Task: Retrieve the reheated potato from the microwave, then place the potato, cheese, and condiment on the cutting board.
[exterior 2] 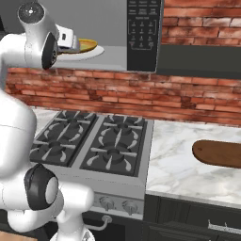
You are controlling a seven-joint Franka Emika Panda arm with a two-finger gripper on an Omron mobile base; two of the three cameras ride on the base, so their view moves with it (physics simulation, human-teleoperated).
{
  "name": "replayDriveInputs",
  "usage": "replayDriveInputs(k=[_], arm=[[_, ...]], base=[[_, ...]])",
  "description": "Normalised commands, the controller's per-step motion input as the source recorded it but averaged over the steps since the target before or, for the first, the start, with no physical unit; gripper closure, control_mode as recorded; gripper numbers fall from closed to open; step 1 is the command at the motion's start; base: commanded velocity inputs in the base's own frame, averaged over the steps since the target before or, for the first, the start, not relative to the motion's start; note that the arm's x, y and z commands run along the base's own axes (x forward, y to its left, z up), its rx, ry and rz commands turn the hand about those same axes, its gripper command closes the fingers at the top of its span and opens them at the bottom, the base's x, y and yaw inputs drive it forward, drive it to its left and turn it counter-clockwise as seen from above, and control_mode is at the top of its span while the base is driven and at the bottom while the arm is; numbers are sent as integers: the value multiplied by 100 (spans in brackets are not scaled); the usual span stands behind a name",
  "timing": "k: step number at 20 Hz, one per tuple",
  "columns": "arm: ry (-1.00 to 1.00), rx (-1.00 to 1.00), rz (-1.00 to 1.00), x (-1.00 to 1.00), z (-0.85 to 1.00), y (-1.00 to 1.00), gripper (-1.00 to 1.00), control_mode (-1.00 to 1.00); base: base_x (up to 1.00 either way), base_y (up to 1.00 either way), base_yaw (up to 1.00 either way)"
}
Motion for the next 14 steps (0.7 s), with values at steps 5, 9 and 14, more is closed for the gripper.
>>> replayDriveInputs(k=[5,9,14], arm=[[0,0,-11,-79,-3,-15,100,-100],[0,0,-11,-87,-8,-15,100,-100],[0,0,-9,-86,-15,-12,100,-100]], base=[[0,0,0],[0,0,0],[0,0,0]])
